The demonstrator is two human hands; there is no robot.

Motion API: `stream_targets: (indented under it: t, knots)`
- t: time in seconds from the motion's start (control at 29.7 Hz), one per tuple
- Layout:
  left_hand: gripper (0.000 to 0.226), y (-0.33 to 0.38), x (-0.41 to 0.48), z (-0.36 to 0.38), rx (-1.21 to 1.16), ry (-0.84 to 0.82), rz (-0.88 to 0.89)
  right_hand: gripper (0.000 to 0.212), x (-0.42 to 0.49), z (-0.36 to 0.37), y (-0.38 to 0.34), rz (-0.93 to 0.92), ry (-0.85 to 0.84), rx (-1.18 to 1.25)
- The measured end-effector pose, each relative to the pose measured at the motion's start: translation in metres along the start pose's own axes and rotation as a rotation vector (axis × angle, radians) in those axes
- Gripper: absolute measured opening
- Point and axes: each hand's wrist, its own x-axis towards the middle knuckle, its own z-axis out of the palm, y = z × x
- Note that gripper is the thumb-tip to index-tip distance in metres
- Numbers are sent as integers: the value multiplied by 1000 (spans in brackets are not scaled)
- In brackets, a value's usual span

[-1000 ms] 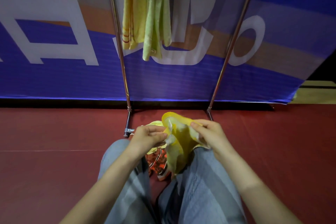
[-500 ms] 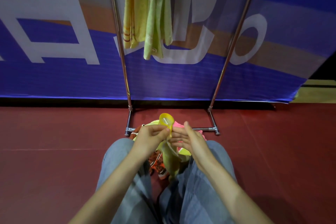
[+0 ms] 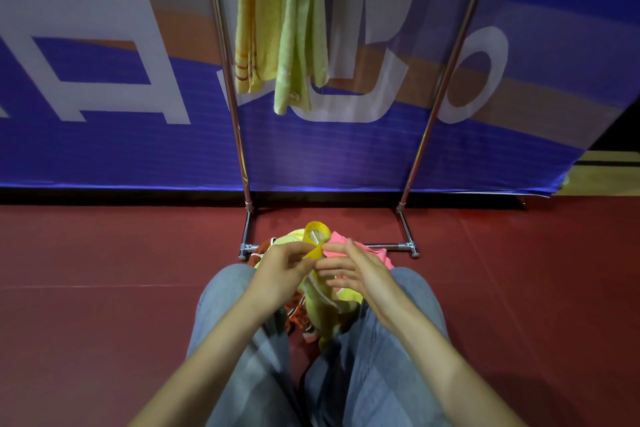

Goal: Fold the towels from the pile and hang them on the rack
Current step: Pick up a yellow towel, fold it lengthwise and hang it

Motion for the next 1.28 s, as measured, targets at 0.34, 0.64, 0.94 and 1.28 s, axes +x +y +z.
stream_targets:
  t: [0.34,0.64,0.94,1.28]
  knots:
    - [22,26,4,-20,318,-213,180,21,12,-33,-12,-69,-180,-382]
    - [20,63,14,-47,451,-236,337,15,16,-64,-2,120,-214,-713]
    - [29,70,32,-82,724,-199,333,17,15,-88,-82,-229,16,-1362]
    - [16,124,48,-117,520,115,406,20,7,-80,-158,-706,82,-942]
